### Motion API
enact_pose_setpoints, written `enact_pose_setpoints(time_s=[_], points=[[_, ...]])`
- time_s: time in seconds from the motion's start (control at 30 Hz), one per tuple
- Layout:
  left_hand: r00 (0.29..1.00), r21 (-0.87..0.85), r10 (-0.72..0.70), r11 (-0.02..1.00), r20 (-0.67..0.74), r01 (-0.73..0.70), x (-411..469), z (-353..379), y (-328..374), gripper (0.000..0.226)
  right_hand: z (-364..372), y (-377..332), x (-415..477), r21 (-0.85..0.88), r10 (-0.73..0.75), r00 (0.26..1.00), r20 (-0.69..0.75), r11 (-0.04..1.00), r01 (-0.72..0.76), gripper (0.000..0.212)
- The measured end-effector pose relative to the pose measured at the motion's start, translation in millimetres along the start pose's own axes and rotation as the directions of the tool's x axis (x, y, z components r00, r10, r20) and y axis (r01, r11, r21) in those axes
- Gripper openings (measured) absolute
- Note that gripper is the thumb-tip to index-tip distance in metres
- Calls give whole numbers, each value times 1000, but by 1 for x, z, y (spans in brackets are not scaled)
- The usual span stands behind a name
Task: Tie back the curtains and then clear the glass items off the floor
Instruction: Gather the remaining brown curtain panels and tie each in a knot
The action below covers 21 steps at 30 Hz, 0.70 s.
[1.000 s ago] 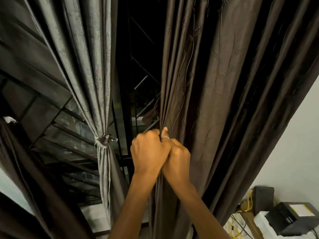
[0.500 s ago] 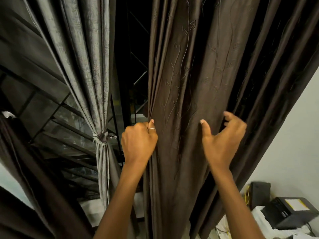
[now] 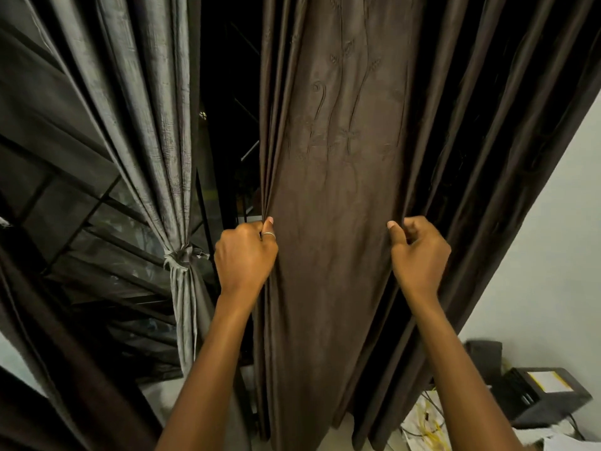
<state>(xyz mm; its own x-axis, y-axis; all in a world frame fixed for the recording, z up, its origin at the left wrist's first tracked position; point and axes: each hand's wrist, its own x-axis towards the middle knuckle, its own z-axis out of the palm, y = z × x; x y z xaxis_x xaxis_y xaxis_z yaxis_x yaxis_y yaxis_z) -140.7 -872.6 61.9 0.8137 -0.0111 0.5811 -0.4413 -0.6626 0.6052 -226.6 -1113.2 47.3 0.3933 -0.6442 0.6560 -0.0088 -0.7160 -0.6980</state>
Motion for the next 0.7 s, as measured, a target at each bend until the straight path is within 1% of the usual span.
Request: enact_pose_setpoints(time_s=[0.07, 0.13, 0.2, 0.27, 0.43, 0.53, 0.63, 0.7], points=[[1000, 5, 7, 1000, 13, -7, -2, 6, 4, 56, 9, -8, -11, -4, -65, 998, 10, 998, 65, 13], [998, 1, 39, 999, 44, -39, -6, 12, 14, 55, 22, -20, -23, 6, -139, 988, 64, 990, 139, 9], [995, -11, 58, 998, 78, -58, -11, 21, 28, 54, 36, -35, -34, 53, -203, 970, 132, 979, 198, 5], [993, -36, 62, 998, 100, -58, -13, 30, 38, 51, 50, -47, -41, 106, -239, 957, 164, 969, 223, 4], [988, -121, 61, 992, 141, -44, -14, 41, 42, 54, 68, -50, -43, 224, -172, 963, 209, 967, 125, 10], [987, -166, 66, 985, 147, -41, -12, 42, 40, 50, 69, -47, -44, 276, -151, 959, 240, 958, 82, 13], [982, -185, 77, 982, 172, -45, -12, 42, 42, 49, 66, -49, -49, 306, -141, 960, 242, 950, 62, 15], [981, -205, 71, 978, 182, -33, -15, 42, 46, 49, 65, -49, -52, 300, -150, 962, 227, 951, 77, 16]])
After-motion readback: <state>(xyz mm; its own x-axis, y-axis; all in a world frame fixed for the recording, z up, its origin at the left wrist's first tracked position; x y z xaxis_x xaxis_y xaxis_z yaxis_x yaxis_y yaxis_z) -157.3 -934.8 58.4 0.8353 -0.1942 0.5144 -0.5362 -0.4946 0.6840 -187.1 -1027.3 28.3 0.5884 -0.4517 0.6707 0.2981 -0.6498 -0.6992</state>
